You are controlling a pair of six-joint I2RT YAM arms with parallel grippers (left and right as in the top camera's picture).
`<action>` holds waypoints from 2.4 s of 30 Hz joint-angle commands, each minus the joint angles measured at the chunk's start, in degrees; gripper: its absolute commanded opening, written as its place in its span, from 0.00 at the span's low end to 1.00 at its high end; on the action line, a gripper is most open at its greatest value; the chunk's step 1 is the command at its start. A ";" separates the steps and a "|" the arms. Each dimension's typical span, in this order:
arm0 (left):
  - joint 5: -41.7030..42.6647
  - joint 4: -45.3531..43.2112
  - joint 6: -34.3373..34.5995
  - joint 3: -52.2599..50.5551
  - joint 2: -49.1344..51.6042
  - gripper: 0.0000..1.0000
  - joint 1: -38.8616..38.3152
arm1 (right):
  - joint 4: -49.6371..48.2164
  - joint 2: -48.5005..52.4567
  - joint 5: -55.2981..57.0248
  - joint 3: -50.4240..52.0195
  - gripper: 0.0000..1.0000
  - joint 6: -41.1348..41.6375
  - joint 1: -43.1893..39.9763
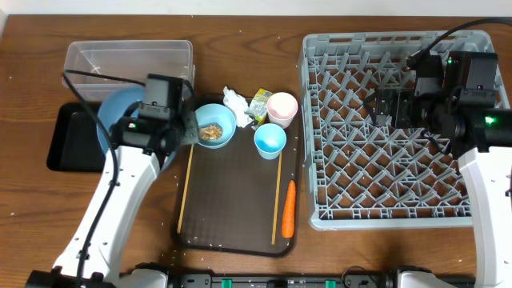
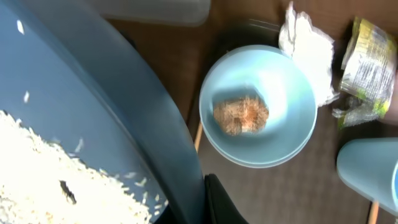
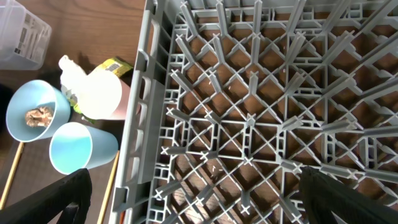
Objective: Sort waste into correct bins and load items into the dishwasher rack
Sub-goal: 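Carry the blue plate left over the black tray, then tilt the blue plate to pour rice onto the black tray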
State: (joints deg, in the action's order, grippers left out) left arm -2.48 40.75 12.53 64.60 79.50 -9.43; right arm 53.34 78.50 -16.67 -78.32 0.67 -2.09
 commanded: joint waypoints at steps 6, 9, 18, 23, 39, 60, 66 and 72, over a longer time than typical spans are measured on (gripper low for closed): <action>-0.48 -6.56 -3.61 1.38 2.25 0.06 4.79 | 0.24 0.26 0.15 -1.05 0.99 0.57 -0.50; -0.48 -8.87 -5.11 1.38 3.87 0.06 5.99 | 0.22 0.26 0.15 -1.05 0.99 0.57 -0.52; -0.48 -15.76 -4.87 1.38 6.10 0.06 8.31 | 0.44 0.26 0.17 -1.05 0.99 0.57 -0.50; -0.04 -17.35 -3.65 1.38 6.10 0.06 11.15 | 0.39 0.26 0.17 -1.05 0.99 0.55 -0.50; 11.47 -26.77 -1.75 1.38 6.10 0.06 20.24 | 0.39 0.28 1.66 -1.05 0.99 0.55 -0.50; 31.89 -32.54 0.66 -0.37 6.12 0.06 32.15 | 1.31 0.28 1.86 -1.05 0.99 0.57 -0.52; 40.09 -32.52 0.70 -0.37 6.12 0.06 34.67 | 1.57 0.28 1.86 -1.05 0.99 0.55 -0.52; 47.08 -32.00 1.75 -0.61 6.12 0.06 37.77 | 1.64 0.28 1.86 -1.05 0.99 0.55 -0.52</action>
State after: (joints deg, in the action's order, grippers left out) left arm 38.72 8.99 13.76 64.51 86.00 26.87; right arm 54.85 78.50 -15.16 -78.32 0.67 -2.09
